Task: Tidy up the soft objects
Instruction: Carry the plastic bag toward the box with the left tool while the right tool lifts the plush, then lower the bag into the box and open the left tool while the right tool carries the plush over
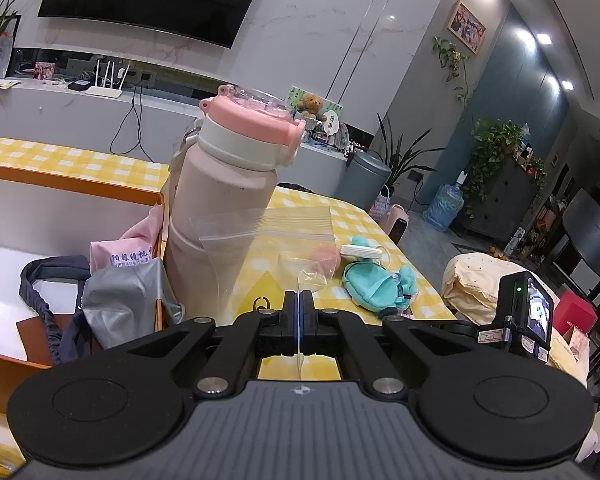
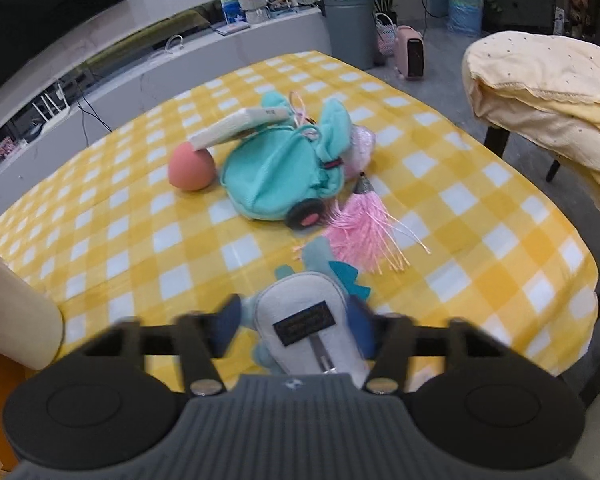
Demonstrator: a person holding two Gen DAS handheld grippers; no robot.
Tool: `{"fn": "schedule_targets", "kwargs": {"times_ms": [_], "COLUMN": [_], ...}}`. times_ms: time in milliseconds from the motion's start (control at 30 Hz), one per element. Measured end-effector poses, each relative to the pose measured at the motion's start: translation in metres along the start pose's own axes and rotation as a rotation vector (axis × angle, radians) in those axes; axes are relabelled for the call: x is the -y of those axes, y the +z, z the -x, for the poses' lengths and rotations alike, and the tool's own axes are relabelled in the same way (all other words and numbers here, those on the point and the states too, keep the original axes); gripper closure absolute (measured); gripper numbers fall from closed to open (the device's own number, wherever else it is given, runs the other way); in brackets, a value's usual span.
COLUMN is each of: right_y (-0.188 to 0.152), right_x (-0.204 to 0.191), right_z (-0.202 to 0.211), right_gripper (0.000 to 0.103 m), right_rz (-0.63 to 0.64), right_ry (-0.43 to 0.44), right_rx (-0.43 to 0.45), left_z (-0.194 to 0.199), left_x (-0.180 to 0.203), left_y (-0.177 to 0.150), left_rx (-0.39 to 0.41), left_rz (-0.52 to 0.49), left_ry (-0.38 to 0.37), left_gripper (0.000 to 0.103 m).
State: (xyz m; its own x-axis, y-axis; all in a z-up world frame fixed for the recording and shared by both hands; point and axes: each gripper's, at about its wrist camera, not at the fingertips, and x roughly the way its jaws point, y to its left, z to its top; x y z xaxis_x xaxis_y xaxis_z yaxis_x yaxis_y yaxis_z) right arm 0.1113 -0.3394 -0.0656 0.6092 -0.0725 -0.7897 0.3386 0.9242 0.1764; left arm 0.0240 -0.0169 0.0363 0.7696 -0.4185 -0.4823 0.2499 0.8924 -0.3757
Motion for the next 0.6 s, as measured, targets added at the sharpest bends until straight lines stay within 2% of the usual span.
{"fn": "schedule_targets", "kwargs": {"times_ms": [167,267,367,433,467,500,600], "right_y": [-0.005,-0.007,-0.008,-0.007,-0.007,-0.007,-0.005], "right_x": [-0.003,-0.009,-0.011,-0.008,-0.006,-0.005,-0.003], "right_z": [-0.027,-0.029,-0.029,-0.027,-0.026,-0.024,-0.016], "right_gripper": [0.031,0.03,0.043,0.049,0.058,0.061,0.062], "right_rz": [0.033,0.064,0.078,0.061,0.051,0.045,0.03], "right_ry": [-0.045,-0.062,-0.095,-0.083,-0.074,-0.077,-0.074], "right_rx": [-0.139,-0.127,-0.109,-0.102,-0.099,-0.092,-0.05], "left_z": [-0.002,-0.004,-0.006,-0.005,-0.004,-0.004,-0.001], "left_x": [-0.002,-0.003,-0.002,-0.002,-0.002,-0.003,-0.006], "left_y": [-0.002,-0.004,-0.004,-0.004,-0.004,-0.004,-0.003], "left_rx": [-0.005,-0.011,-0.015,-0.015,-0.013,-0.011,-0.004], "left_rz": [0.009,0.011,0.013,0.012,0.013,0.014,0.022], "left_ry": [-0.003,-0.003,-0.004,-0.007,-0.006,-0.007,-0.006], "left_gripper": [0.103,0.103,0.103,0.103,0.103,0.103,0.103]}}
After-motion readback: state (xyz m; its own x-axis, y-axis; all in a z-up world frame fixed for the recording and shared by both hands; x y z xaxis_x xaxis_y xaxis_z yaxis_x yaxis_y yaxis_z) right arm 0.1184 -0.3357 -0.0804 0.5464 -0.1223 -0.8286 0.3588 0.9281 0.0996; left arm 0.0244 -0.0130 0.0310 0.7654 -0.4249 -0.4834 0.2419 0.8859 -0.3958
